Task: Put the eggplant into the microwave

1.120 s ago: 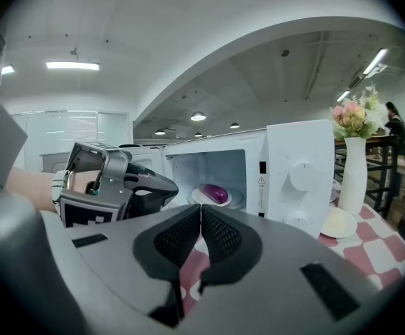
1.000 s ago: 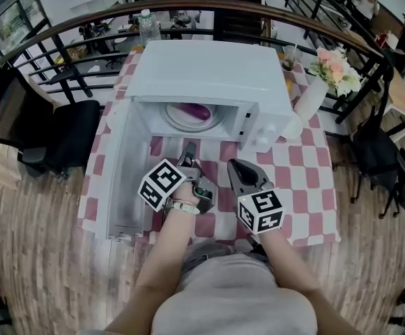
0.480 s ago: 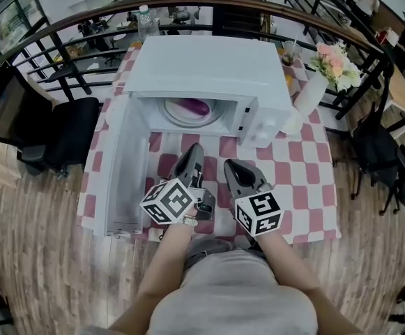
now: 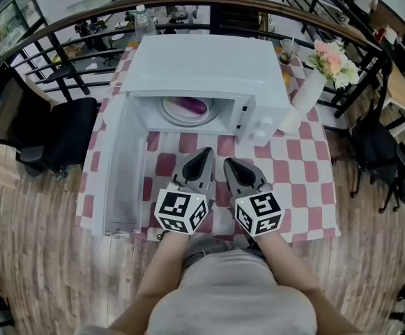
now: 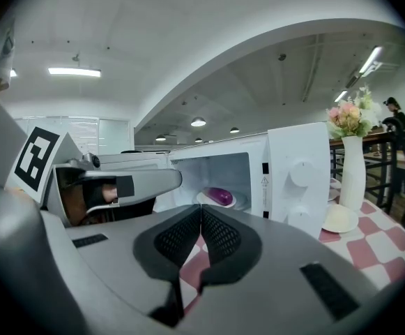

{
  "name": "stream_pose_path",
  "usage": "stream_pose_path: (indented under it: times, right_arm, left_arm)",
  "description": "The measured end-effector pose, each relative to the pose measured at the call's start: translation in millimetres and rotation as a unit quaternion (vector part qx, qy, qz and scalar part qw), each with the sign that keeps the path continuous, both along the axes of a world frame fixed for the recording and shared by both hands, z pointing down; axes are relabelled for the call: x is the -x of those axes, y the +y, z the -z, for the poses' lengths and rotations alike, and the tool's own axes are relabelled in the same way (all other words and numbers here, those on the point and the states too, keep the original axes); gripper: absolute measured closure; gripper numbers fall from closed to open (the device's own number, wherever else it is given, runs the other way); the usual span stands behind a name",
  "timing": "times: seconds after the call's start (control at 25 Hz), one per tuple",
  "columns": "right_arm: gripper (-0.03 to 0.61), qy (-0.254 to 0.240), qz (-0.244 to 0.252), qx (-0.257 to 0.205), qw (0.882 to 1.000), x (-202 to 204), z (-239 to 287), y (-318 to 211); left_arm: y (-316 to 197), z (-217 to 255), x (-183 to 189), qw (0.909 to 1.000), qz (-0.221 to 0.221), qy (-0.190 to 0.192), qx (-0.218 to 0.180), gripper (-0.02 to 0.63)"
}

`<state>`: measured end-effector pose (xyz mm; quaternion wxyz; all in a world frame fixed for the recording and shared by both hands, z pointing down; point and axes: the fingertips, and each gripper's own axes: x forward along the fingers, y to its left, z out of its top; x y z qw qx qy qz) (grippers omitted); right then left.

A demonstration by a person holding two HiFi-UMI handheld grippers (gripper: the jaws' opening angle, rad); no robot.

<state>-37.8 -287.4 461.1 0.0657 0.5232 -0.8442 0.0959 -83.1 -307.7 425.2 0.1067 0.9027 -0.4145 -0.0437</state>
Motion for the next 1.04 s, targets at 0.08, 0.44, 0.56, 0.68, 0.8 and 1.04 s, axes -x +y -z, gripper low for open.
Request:
stream_pose_path:
  times: [0.08, 0.44, 0.56, 0.68, 0.8, 1.04]
  right_arm:
    - [0.552, 0.004, -0.001, -0.003, 1.000, 0, 0, 0]
    - [0.552, 0.016, -0.009, -0.021, 1.000, -4, 6, 1]
    - [0.552, 0.017, -0.007, -0.026, 0.999, -4, 8, 1]
    - [0.552, 0.018, -0.006, -0.027, 0.999, -3, 9, 2]
    - [0.552, 0.016, -0.005, -0.030, 0.999, -1, 8, 3]
    - [0.552, 0.019, 0.003, -0.044, 0.999, 3, 14, 8]
  left_arm:
    - [2, -3, -4, 0.9997, -0.003, -0.023, -0.007, 0.611]
    - [4, -9, -10, 0.9965, -0.004, -0.080, -0.024, 0.611]
    - [5, -9, -12, 0.9959, -0.006, -0.086, -0.028, 0.611]
    - [6, -8, -15, 0.9954, -0.009, -0.090, -0.030, 0.611]
    - [6, -9, -14, 0.9958, -0.009, -0.087, -0.027, 0.611]
    - [7, -7, -16, 0.9958, -0.010, -0.087, -0.027, 0.611]
